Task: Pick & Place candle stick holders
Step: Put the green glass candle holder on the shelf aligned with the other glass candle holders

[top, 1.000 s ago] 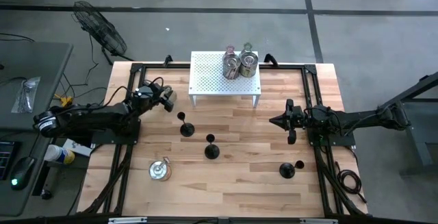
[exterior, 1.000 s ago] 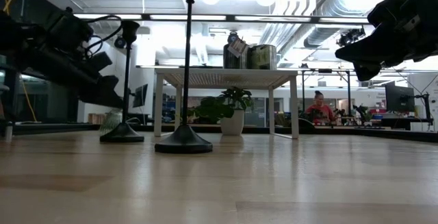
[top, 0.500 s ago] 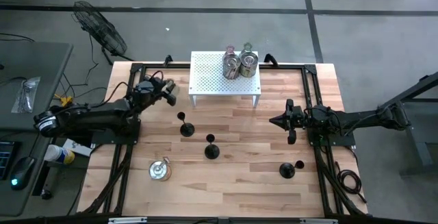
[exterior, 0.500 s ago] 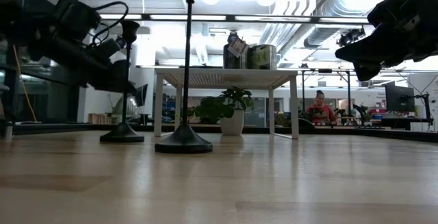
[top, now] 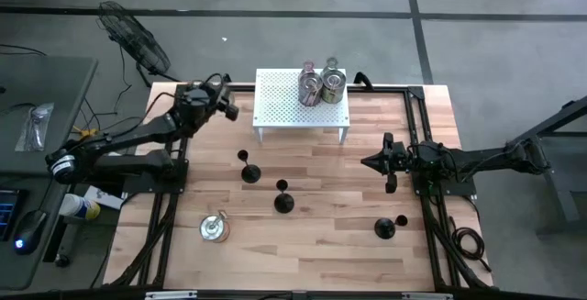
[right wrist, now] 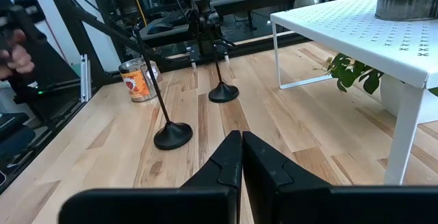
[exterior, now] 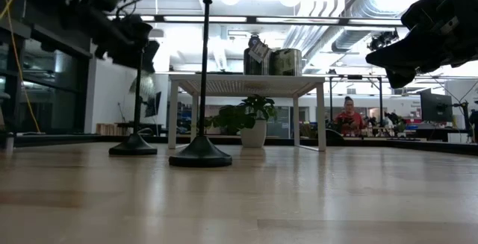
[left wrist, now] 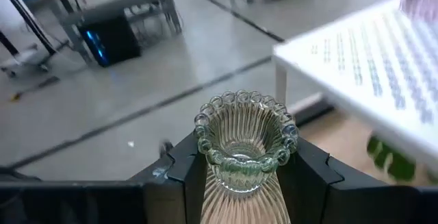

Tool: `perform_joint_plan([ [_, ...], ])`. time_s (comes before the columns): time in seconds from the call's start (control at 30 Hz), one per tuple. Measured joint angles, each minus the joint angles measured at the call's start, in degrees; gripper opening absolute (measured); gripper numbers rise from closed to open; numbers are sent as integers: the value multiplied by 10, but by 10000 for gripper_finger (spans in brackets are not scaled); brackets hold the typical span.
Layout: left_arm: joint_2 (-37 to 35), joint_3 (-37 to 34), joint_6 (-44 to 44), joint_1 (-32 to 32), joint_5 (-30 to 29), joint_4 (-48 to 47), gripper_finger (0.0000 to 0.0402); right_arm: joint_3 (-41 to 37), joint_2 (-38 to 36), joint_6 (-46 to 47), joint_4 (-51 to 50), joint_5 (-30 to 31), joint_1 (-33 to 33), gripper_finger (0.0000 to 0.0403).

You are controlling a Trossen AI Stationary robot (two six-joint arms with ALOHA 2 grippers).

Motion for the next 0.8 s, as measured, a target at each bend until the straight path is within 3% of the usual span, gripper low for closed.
perform_joint_plan([
  [0.37,4,103,84,0,37,16,139,0,0,0,0,0,0,4],
  [0.7,115,207,148,5,153,20,139,0,0,0,0,0,0,4],
  [0.8,159,234,148,29,221,21,139,0,0,0,0,0,0,4],
])
